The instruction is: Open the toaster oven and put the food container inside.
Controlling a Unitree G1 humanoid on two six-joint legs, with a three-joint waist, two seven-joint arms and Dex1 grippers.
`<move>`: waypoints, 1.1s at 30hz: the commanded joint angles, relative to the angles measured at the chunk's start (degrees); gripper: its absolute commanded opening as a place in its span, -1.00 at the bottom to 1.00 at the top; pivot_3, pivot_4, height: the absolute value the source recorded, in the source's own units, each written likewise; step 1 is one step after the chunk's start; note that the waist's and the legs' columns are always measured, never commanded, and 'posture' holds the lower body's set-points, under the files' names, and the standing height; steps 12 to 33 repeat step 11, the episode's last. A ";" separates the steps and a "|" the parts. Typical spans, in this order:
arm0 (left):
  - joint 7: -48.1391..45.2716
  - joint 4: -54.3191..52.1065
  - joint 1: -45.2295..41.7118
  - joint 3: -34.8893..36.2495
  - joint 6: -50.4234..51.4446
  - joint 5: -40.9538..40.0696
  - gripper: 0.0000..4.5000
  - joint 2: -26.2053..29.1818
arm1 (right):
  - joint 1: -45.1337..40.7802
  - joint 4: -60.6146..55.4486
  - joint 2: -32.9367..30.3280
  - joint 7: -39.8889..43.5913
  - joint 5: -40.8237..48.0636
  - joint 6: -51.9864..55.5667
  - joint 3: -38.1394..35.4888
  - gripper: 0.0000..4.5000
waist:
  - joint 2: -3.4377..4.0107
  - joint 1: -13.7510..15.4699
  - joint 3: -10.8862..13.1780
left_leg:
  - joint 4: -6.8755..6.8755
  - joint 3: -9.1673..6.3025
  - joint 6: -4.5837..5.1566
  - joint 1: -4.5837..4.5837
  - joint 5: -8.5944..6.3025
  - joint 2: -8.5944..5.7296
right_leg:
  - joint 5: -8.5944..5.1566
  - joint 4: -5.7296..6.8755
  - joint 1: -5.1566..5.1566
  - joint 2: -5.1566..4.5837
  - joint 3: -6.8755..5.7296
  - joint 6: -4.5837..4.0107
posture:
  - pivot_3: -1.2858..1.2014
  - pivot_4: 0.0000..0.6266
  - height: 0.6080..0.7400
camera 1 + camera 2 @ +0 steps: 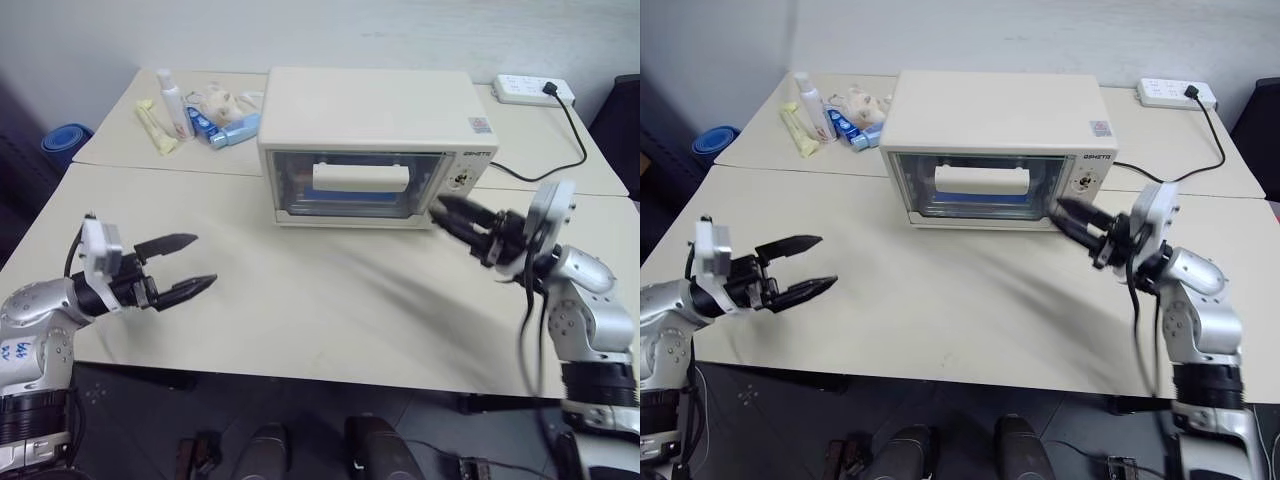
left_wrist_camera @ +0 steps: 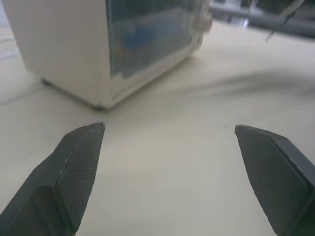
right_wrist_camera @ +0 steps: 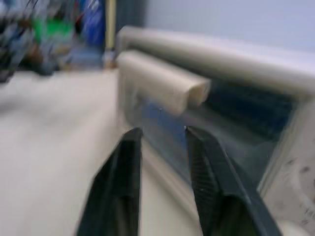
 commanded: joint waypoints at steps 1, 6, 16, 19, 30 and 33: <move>-0.97 0.53 3.13 -0.56 -7.41 4.25 1.00 1.05 | 4.45 0.83 -2.73 8.79 -3.44 -9.07 1.05 0.18 | 0.00 -0.18 0.00 | 0.01 0.02 0.03 0.01 -0.02 0.00 | 0.00 0.01 0.00 0.00 0.02 0.00 | 0.03 -0.52 1.00; 0.97 1.06 5.85 -0.80 -11.50 6.82 1.00 0.53 | 8.34 4.40 -2.38 11.92 -4.90 -14.42 1.21 0.93 | 0.00 -0.27 0.00 | 0.06 0.12 0.01 0.10 0.00 0.07 | 0.00 0.15 0.00 0.03 0.09 0.00 | 0.03 -0.52 1.00; 3.32 -0.84 7.49 -1.00 -11.13 7.28 1.00 0.69 | 10.68 4.13 -1.13 10.37 -4.82 -16.35 0.63 0.97 | 0.00 -0.13 0.00 | 0.05 0.09 0.00 0.33 0.01 0.10 | 0.00 0.20 0.21 0.04 0.04 0.00 | 0.03 -0.52 1.00; 3.32 -0.84 7.49 -1.00 -11.13 7.28 1.00 0.69 | 10.68 4.13 -1.13 10.37 -4.82 -16.35 0.63 0.97 | 0.00 -0.13 0.00 | 0.05 0.09 0.00 0.33 0.01 0.10 | 0.00 0.20 0.21 0.04 0.04 0.00 | 0.03 -0.52 1.00; 3.32 -0.84 7.49 -1.00 -11.13 7.28 1.00 0.69 | 10.68 4.13 -1.13 10.37 -4.82 -16.35 0.63 0.97 | 0.00 -0.13 0.00 | 0.05 0.09 0.00 0.33 0.01 0.10 | 0.00 0.20 0.21 0.04 0.04 0.00 | 0.03 -0.52 1.00; 3.32 -0.84 7.49 -1.00 -11.13 7.28 1.00 0.69 | 10.68 4.13 -1.13 10.37 -4.82 -16.35 0.63 0.97 | 0.00 -0.13 0.00 | 0.05 0.09 0.00 0.33 0.01 0.10 | 0.00 0.20 0.21 0.04 0.04 0.00 | 0.03 -0.52 1.00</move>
